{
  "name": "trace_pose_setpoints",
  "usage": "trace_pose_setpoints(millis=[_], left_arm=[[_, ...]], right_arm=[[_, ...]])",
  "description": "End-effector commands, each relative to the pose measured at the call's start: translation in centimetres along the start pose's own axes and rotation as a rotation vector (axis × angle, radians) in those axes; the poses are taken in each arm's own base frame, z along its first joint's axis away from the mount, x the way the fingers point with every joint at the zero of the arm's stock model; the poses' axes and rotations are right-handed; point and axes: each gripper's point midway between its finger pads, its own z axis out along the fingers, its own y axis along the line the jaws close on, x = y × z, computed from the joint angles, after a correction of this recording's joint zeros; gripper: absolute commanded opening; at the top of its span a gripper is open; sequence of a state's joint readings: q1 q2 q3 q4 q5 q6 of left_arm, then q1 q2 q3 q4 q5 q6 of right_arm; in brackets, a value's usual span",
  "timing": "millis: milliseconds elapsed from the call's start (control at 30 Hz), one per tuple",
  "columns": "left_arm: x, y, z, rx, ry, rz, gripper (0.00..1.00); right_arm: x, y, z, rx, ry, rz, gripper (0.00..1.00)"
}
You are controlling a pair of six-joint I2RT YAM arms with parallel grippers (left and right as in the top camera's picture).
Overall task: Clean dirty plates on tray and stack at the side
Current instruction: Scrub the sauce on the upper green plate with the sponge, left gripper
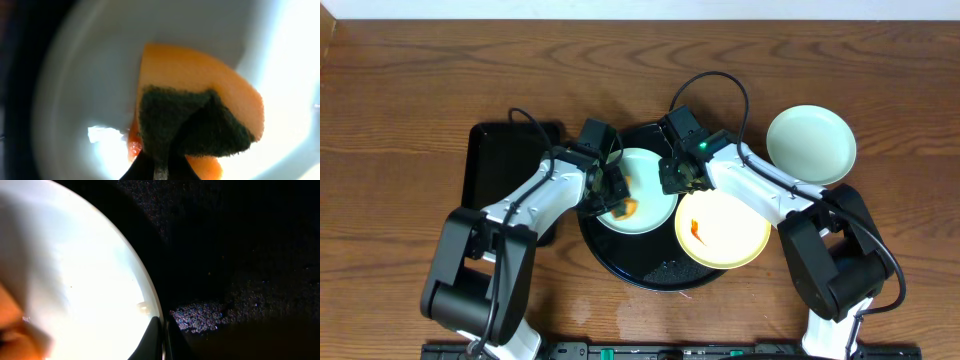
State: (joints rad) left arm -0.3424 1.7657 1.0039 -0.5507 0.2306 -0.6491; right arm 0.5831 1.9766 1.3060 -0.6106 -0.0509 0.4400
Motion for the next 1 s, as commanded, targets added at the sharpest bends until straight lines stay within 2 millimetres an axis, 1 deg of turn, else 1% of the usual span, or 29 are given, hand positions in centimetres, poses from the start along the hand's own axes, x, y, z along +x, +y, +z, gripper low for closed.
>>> trace_pose_setpoints(millis=[0, 133, 267, 367, 533, 633, 733, 800, 867, 967], left_arm=[[-2.6, 3.1, -1.6, -0.18, -0.156, 0.025, 0.07], [-3.5, 2.6, -3.7, -0.161, -0.229, 0.03, 0.07], [-4.2, 1.5, -5.7, -0.104, -0.293, 0.034, 0.08], [-4.0, 0.1, -5.9, -0.03, -0.281, 0.042, 0.07], [-2.7, -3.4, -4.5, 0.146, -0.181, 0.076, 0.08], [-1.8, -4.6, -3.0, 0.194, -0.128, 0.099, 0.08], [-1.2, -4.8, -1.3, 0.178, -0.094, 0.111, 0.08], [-1.1, -4.5, -0.3, 0.162, -0.074, 0.109, 0.08], [-1.0, -4.1, 0.8, 0.143, -0.055, 0.103, 0.08], [-1.6, -2.8, 1.4, 0.084, -0.077, 0.087, 0.08]], right_arm=[[0.1, -0.3, 0.0, 0.018, 0.0, -0.008, 0.01], [0.1, -0.4, 0.0, 0.019, 0.002, -0.007, 0.01], [0.1, -0.3, 0.0, 0.019, 0.002, -0.007, 0.01], [0.1, -0.4, 0.0, 0.019, 0.002, -0.006, 0.01], [0.0, -0.3, 0.0, 0.018, -0.002, -0.007, 0.01], [0.0, -0.3, 0.0, 0.017, -0.001, -0.007, 0.01], [0.0, -0.3, 0.0, 0.018, -0.002, -0.006, 0.01], [0.0, -0.3, 0.0, 0.018, -0.002, -0.006, 0.01], [0.1, -0.3, 0.0, 0.018, -0.001, -0.007, 0.01], [0.1, -0.3, 0.0, 0.018, -0.001, -0.007, 0.01]])
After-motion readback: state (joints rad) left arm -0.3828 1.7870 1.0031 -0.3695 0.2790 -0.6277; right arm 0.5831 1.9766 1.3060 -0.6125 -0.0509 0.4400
